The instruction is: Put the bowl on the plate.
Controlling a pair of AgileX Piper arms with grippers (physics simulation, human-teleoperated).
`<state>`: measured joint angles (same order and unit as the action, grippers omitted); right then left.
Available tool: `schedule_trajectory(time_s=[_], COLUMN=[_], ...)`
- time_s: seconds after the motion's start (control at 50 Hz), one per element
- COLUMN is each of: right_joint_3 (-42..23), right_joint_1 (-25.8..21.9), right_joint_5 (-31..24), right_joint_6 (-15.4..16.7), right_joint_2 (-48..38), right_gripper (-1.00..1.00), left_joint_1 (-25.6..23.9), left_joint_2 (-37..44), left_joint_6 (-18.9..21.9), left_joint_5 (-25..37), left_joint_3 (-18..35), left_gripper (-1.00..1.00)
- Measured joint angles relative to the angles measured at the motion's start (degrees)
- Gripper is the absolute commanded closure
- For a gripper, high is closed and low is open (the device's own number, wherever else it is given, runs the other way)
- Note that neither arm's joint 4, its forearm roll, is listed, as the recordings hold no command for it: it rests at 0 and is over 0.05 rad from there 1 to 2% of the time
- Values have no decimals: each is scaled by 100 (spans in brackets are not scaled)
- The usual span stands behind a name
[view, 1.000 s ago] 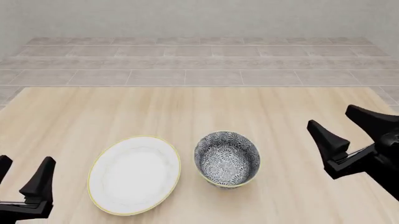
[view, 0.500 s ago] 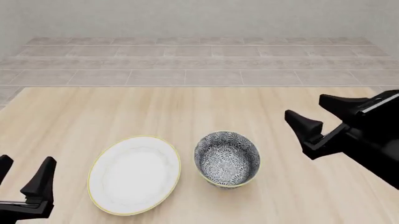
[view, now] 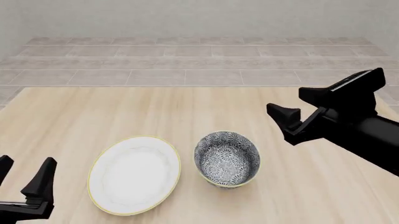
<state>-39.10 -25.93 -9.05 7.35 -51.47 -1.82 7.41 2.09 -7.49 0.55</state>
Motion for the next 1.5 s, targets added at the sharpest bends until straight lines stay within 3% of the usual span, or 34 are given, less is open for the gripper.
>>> schedule_trajectory(time_s=[0.54, 1.5], right_joint_3=[-92, 120], right_joint_1=[81, 193], right_joint_5=[-79, 618], right_joint_6=[190, 176], right_joint_2=[-417, -1368], right_gripper=[-100, -100], left_joint_1=[-3, -6], left_joint_2=[98, -38], left_joint_6=[9, 21], left_joint_5=[-111, 55], left_joint_3=[-13, 6], left_gripper=[-100, -100])
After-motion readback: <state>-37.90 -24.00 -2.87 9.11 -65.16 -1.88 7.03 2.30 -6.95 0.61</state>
